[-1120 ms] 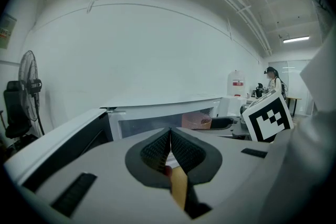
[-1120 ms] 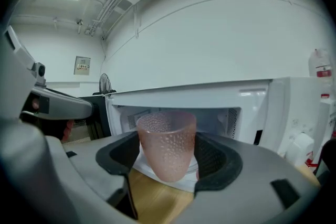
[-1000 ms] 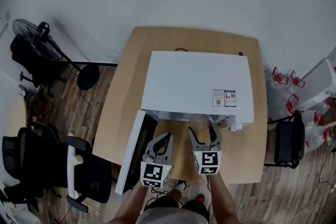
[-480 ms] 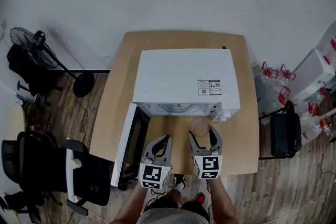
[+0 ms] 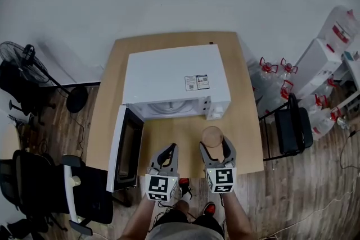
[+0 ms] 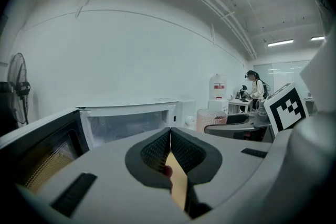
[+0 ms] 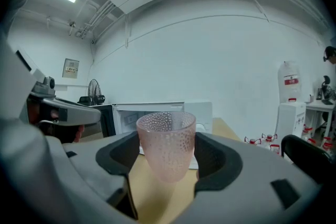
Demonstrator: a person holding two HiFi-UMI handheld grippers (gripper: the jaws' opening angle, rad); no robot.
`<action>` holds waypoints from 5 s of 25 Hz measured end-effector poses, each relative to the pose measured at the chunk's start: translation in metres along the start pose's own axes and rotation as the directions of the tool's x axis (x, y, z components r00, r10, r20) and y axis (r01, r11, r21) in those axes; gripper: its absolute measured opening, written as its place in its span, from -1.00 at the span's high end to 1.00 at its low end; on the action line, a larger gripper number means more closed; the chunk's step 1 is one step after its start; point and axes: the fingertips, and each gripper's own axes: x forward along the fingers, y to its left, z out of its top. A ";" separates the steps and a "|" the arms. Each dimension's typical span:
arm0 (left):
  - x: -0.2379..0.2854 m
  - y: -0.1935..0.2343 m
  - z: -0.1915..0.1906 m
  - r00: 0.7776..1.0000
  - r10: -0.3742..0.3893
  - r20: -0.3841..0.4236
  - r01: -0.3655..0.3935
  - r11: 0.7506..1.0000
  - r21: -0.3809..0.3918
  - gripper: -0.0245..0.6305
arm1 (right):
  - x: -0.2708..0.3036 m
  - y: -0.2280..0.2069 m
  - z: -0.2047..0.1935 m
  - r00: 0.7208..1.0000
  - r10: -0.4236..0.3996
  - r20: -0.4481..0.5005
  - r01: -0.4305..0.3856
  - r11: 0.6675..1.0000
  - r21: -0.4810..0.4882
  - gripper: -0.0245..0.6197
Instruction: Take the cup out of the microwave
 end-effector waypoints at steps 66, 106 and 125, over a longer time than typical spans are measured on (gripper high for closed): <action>0.103 -0.215 -0.100 0.865 -0.424 -0.268 0.465 0.878 0.111 0.85 | -0.107 -0.179 -0.168 0.903 -0.385 -0.191 0.417 0.893 0.173 -0.12; 0.004 -0.214 0.027 0.969 -0.247 0.017 0.243 0.961 0.132 0.85 | -0.194 -0.138 0.001 0.964 -0.258 0.062 0.254 0.965 0.071 0.31; -0.106 -0.150 0.042 0.990 0.071 0.123 -0.082 0.993 0.082 0.85 | -0.198 -0.030 0.047 0.986 0.076 0.150 -0.072 0.997 -0.028 0.68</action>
